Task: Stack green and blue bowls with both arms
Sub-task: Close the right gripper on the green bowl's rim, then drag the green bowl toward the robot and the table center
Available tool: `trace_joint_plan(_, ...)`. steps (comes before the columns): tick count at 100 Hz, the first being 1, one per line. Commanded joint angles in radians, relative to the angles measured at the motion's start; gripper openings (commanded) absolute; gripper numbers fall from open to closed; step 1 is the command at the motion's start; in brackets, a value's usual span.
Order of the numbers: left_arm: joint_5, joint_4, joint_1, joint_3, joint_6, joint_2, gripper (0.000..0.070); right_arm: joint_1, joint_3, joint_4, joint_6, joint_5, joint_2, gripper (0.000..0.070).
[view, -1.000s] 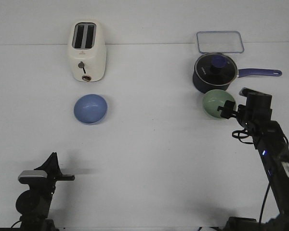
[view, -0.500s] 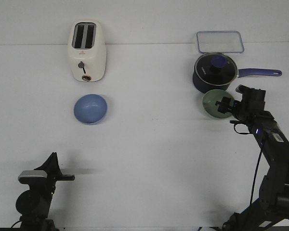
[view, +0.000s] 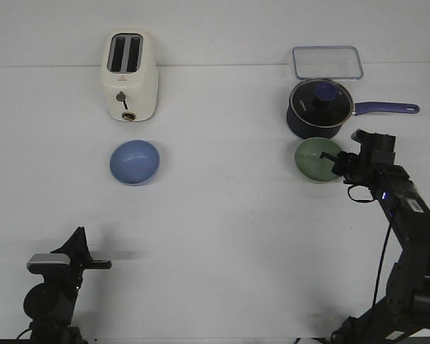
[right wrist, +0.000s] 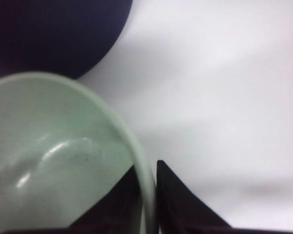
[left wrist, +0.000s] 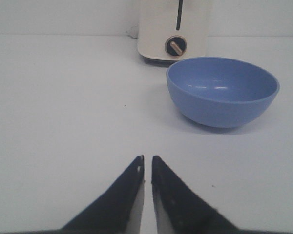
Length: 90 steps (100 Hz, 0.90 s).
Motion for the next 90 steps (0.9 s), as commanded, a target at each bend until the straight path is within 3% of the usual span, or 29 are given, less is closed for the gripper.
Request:
trace_joint_plan(1, 0.0, 0.01, 0.001, -0.02, 0.005, -0.002, 0.0015, -0.005, 0.019, -0.032, -0.026, -0.025, -0.076, 0.0)
trace_joint_plan(24, 0.0, 0.01, 0.001, -0.02, 0.005, -0.002, 0.0015, 0.09, -0.036, -0.156, -0.045, -0.1, -0.348, 0.0)
trace_joint_plan(44, 0.0, 0.01, 0.001, -0.02, 0.005, -0.002, 0.0015, 0.384, -0.164, -0.173, -0.015, -0.096, -0.504, 0.0)
trace_joint_plan(69, 0.0, 0.01, 0.001, -0.02, 0.005, -0.002, 0.0015, 0.788, -0.31, -0.071, 0.107, 0.068, -0.494, 0.0)
trace_joint_plan(90, 0.0, 0.01, 0.001, -0.02, 0.005, -0.002, 0.0015, 0.929, -0.348, -0.045, 0.167, 0.187, -0.426, 0.0)
